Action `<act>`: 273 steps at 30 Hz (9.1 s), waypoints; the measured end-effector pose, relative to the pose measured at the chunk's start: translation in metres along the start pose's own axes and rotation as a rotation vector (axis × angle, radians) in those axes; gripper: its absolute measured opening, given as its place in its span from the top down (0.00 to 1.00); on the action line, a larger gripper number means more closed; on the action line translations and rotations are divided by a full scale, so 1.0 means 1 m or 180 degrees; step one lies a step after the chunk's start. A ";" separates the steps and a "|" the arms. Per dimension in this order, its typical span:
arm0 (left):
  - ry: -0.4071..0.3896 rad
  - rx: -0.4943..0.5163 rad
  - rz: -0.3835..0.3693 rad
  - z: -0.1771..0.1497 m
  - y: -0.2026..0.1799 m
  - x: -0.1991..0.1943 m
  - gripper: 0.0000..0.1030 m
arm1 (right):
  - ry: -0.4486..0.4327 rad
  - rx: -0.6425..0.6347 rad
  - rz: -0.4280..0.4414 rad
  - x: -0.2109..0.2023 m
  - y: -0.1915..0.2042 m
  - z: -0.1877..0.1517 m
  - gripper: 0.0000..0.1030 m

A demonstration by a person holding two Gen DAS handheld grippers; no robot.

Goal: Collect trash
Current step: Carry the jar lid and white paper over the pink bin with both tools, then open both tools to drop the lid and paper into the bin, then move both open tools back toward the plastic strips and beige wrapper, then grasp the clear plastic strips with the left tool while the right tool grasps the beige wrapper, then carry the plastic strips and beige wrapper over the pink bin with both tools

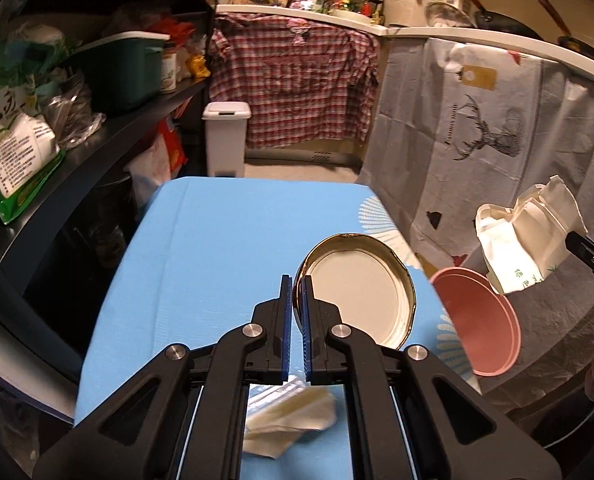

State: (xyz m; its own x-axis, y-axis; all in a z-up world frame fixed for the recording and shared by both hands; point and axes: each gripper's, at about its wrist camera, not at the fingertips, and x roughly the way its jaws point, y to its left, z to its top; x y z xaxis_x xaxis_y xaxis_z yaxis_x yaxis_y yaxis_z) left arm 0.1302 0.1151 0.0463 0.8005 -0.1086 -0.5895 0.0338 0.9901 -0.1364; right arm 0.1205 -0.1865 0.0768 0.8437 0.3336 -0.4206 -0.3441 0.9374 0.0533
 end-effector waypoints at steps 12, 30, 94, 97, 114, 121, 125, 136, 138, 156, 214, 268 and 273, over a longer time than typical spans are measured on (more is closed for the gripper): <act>-0.0009 0.0058 -0.0143 -0.007 -0.025 -0.006 0.96 | 0.0082 0.0246 -0.0299 -0.011 -0.039 -0.026 0.91; 0.0078 0.0065 -0.0165 -0.008 -0.033 0.010 0.96 | 0.0170 0.0309 -0.0404 0.003 -0.051 -0.035 0.91; 0.0721 0.0505 -0.0851 -0.014 -0.224 0.149 0.89 | 0.0771 0.0781 -0.1016 0.033 -0.141 -0.069 0.59; 0.0679 0.0476 -0.0875 -0.012 -0.213 0.139 0.89 | 0.0727 0.0747 -0.0994 0.031 -0.136 -0.067 0.59; 0.0240 0.0566 -0.0436 0.019 -0.062 0.009 0.89 | 0.0002 0.0493 -0.0263 -0.011 -0.053 -0.027 0.63; 0.0136 0.0489 -0.0193 0.023 0.012 -0.023 0.89 | -0.0013 0.0120 0.0272 -0.005 0.012 -0.019 0.71; 0.0162 0.0223 -0.0084 0.010 0.053 -0.023 0.89 | 0.0018 -0.0018 0.0465 0.002 0.038 -0.019 0.72; 0.0213 -0.0012 -0.0010 -0.004 0.095 -0.020 0.89 | 0.0165 -0.0240 0.0815 0.031 0.088 -0.025 0.79; 0.0182 -0.0078 -0.0025 -0.002 0.101 -0.022 0.89 | 0.0189 -0.0287 0.0855 0.036 0.095 -0.027 0.80; 0.0250 -0.0080 -0.0003 -0.006 0.118 -0.009 0.89 | 0.0527 -0.0773 0.1191 0.085 0.147 -0.061 0.75; 0.0839 0.0637 -0.0283 -0.046 0.055 0.037 1.00 | 0.0867 -0.0611 0.0688 0.089 0.081 -0.066 0.97; 0.0395 0.1053 -0.1067 0.027 -0.184 0.035 1.00 | 0.0598 0.0926 -0.0658 0.028 -0.132 -0.056 0.97; 0.0453 0.1088 -0.1150 0.026 -0.204 0.052 1.00 | 0.0625 0.0961 -0.0684 0.035 -0.140 -0.059 0.97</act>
State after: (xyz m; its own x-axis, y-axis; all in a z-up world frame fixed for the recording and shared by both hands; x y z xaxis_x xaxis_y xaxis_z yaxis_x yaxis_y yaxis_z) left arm 0.1806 -0.0908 0.0637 0.6130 -0.4366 -0.6585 0.5058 0.8572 -0.0974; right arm 0.1739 -0.3120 0.0009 0.7785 0.1292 -0.6142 -0.0078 0.9805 0.1963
